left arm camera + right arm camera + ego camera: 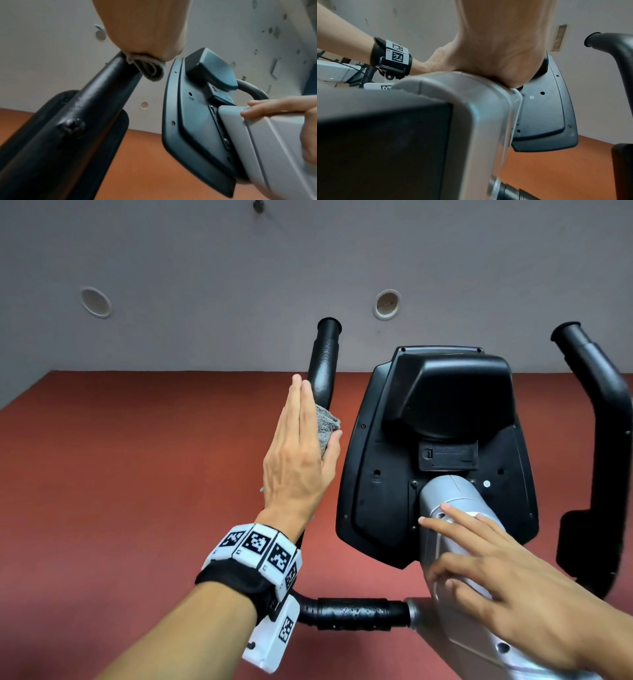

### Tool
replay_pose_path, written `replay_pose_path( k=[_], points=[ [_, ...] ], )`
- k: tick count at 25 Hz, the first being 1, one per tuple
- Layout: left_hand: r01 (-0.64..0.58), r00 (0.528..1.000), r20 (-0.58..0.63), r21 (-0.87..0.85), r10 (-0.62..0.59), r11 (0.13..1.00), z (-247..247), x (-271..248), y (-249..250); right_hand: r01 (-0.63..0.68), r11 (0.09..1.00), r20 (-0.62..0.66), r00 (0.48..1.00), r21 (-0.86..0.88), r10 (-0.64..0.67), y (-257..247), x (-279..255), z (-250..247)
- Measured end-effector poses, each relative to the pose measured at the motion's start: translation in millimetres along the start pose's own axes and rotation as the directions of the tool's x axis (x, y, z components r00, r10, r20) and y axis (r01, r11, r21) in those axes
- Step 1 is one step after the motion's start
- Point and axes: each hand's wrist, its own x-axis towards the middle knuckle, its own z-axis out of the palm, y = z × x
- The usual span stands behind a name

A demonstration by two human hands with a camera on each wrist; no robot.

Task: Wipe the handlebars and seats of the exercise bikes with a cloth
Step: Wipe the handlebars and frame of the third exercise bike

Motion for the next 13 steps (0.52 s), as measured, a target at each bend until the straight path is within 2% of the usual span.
replay_pose_path(
  k=[4,7,10,13],
  points=[
    [0.021,1.000,-0.017,-0.006,-0.022,1.000,4,23,5,0.012,1.000,-0.020,1.000,0.013,-0.012,3,0,1],
    [0.009,1.000,-0.024,-0.016,-0.009,1.000,4,2,-5,0.005,1.000,-0.038,0.999,0.002,-0.004,4,0,3],
    [0.054,0.999,0.004,-0.022,-0.054,0.998,1,-27,-11,0.002,0.999,-0.051,0.999,0.036,-0.001,4,0,4],
    [0.048,0.999,-0.007,-0.006,-0.048,0.999,3,-11,-4,0.023,0.999,-0.079,0.997,0.047,-0.020,8,1,8]
  ],
)
